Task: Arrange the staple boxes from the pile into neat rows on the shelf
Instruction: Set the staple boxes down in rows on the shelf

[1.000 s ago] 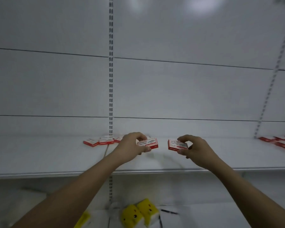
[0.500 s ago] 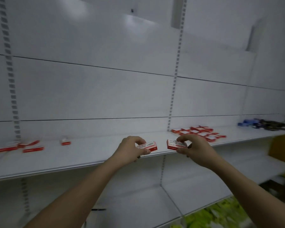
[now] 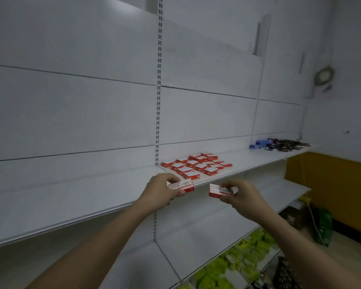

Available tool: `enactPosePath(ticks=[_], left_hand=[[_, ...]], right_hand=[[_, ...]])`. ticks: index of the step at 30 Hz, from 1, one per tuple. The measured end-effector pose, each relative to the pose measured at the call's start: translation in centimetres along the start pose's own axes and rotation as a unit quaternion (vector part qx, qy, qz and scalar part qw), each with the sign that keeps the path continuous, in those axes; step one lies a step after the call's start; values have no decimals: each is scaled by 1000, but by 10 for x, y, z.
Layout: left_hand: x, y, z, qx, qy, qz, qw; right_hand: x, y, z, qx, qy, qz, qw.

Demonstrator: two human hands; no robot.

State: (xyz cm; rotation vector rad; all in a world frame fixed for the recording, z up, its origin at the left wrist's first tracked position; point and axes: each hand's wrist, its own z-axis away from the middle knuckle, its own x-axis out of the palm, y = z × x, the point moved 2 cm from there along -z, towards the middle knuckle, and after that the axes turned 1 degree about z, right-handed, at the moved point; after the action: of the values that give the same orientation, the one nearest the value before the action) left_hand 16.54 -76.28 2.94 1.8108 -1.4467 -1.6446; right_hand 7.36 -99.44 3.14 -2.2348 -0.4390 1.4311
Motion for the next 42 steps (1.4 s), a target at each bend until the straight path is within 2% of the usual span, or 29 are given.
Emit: enactPosePath(ticks=[8,12,19,24,29,34,42], left_hand=[[64,-3,-130,-6,6,25,1000],[83,4,-195,-1,34,12,999],[129,5,-273,-12,29,-86,996],[159,0,-317,-45,59,-106,992],[189,-9,-366,-115,77,-189,972],[210,-24,-403,-171,114,-216,954],[229,-46,-415,-242,124,-259,927]], right_hand=[[-38,92,-91,16,-3,79,997],[-53,131,-141,32,47,26,998],[-20,203,-220,26,-6,21,999],[-10,235,-301,-31,-19,-8,999],[12,265,-375,-90,-63,-37,993],[37,294,-438,-122,-105,-44,986],[85,303,-483,-147,-174,-34,973]])
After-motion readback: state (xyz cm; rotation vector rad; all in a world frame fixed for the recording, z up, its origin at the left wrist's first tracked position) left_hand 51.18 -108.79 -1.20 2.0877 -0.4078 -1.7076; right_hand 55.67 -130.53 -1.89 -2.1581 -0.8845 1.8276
